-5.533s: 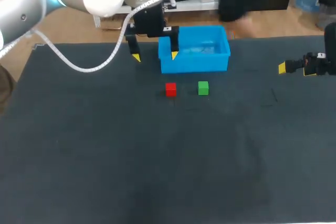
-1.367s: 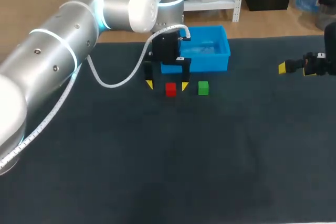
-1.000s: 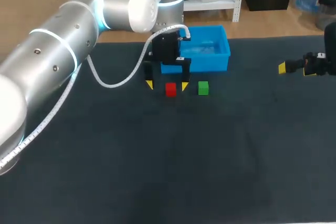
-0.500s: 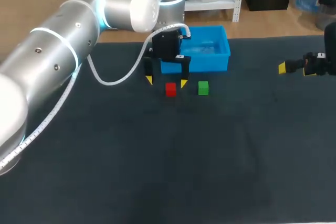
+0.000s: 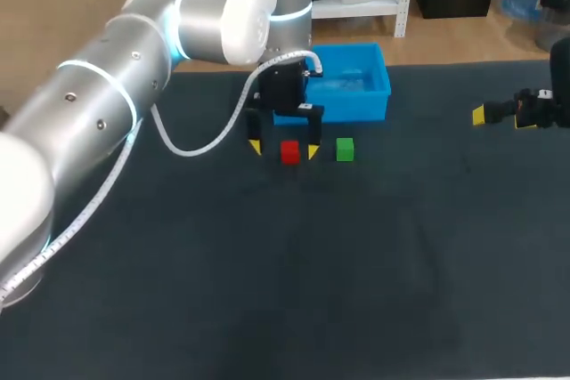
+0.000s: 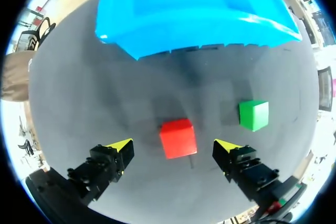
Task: Use the left arm to pick the red cube and place it into the blue plastic box first, then use the right arm to grasp the green cube and put it into the same blue plastic box after the first action is fully finished.
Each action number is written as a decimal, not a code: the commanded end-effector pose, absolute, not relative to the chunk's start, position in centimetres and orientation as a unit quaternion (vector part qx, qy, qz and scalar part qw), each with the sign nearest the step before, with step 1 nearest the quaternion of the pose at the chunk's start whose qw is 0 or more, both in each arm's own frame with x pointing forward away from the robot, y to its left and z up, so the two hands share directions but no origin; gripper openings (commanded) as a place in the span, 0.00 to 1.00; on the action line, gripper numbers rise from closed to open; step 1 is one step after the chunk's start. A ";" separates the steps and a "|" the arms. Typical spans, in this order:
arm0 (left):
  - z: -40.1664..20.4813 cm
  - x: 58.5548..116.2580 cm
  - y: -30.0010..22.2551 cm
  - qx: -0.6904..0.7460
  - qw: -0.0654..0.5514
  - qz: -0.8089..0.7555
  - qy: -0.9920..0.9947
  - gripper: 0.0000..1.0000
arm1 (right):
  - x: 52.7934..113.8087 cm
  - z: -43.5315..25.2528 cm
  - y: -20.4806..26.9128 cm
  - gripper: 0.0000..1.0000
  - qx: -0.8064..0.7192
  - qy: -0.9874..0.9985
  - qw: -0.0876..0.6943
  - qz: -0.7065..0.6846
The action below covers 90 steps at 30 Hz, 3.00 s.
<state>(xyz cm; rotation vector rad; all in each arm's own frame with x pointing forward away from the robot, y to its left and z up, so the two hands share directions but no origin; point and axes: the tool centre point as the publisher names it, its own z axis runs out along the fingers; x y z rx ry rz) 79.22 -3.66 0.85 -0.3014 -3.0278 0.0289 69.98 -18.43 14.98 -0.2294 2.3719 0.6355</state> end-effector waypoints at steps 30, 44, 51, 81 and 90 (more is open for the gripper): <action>-1.2 80.0 -4.7 -0.027 0.117 0.013 -0.993 1.00 | 70.0 15.0 -18.5 1.00 -0.088 0.908 0.331 0.243; -1.6 80.7 -4.3 -0.022 0.119 0.008 -0.993 1.00 | 70.0 15.0 -18.5 1.00 -0.088 0.908 0.331 0.243; -1.8 81.1 -4.6 -0.028 0.120 0.004 -0.992 1.00 | 70.0 15.0 -18.5 1.00 -0.088 0.908 0.331 0.243; -2.1 80.6 -4.3 -0.022 0.133 -0.003 -0.991 0.00 | 70.0 15.0 -18.5 1.00 -0.088 0.908 0.331 0.243; -0.8 80.1 -4.1 -0.028 0.129 -0.006 -0.991 0.00 | 70.0 15.0 -18.5 1.00 -0.088 0.908 0.331 0.243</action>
